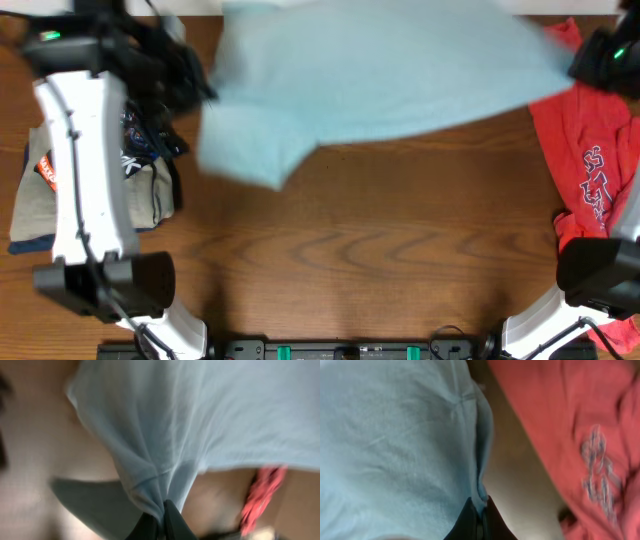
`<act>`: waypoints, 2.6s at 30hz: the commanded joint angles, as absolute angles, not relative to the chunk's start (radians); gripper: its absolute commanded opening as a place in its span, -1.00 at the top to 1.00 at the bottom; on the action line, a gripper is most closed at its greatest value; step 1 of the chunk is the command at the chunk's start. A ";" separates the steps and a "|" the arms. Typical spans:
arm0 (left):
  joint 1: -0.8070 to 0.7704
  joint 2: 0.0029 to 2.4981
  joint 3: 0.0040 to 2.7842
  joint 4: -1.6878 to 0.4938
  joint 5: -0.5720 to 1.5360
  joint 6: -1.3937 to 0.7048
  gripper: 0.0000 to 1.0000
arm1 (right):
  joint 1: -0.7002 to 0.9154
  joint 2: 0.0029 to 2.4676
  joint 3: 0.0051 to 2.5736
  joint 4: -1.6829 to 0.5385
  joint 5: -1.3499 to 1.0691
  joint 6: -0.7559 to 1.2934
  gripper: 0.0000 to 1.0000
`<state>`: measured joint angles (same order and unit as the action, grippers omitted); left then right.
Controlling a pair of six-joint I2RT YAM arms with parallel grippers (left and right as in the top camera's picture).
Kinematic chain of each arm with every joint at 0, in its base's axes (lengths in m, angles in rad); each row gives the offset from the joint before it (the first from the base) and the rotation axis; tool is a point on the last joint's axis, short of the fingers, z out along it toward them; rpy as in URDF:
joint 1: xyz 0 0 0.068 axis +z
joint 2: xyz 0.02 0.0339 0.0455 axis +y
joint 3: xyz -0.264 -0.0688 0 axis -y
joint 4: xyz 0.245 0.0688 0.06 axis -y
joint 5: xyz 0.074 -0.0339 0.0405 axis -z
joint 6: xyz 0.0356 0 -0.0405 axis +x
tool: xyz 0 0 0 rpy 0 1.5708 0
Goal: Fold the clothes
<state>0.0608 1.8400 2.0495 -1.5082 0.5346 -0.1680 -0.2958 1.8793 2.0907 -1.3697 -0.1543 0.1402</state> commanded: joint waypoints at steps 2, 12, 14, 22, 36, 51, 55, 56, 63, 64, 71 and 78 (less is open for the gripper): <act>0.010 1.842 1.813 -1.521 0.443 -0.085 0.87 | -0.289 1.896 1.879 -1.376 -0.080 0.102 0.98; -0.005 1.790 1.303 -1.399 0.372 -0.088 0.87 | -0.323 1.896 1.436 -1.336 -0.038 0.127 0.97; -0.005 1.756 1.236 -1.389 0.372 -0.091 0.88 | -0.340 1.895 1.374 -1.335 -0.017 0.138 0.97; -0.005 1.502 1.110 -1.398 0.372 -0.118 0.88 | -0.393 1.835 1.258 -1.330 -0.004 0.145 0.98; -0.005 1.370 1.110 -1.050 0.289 -0.239 0.88 | -0.375 1.726 1.258 -0.991 -0.260 0.141 0.98; 0.080 1.617 1.110 -0.598 0.326 -0.373 0.87 | -0.323 1.789 1.257 -0.609 -0.270 0.160 0.97; 0.083 1.675 1.110 -0.516 0.324 -0.401 0.87 | -0.294 1.835 1.257 -0.500 -0.270 0.161 0.70; 0.083 1.685 1.110 -0.512 0.323 -0.404 0.66 | -0.293 1.839 1.257 -0.484 -0.270 0.165 0.43; 0.083 1.731 1.110 -0.617 0.324 -0.405 -0.37 | -0.298 1.841 1.257 -0.532 -0.159 0.164 0.10; 0.083 1.731 1.110 -0.653 0.324 -0.405 -0.37 | -0.298 1.841 1.254 -0.562 -0.112 0.164 0.09; 0.074 1.731 1.109 -0.892 0.328 -0.313 -0.38 | -0.298 1.844 1.155 -0.596 0.007 0.164 0.03; 0.039 1.732 1.021 -0.873 0.328 -0.282 -0.52 | -0.298 1.846 0.998 -0.418 0.007 0.164 0.13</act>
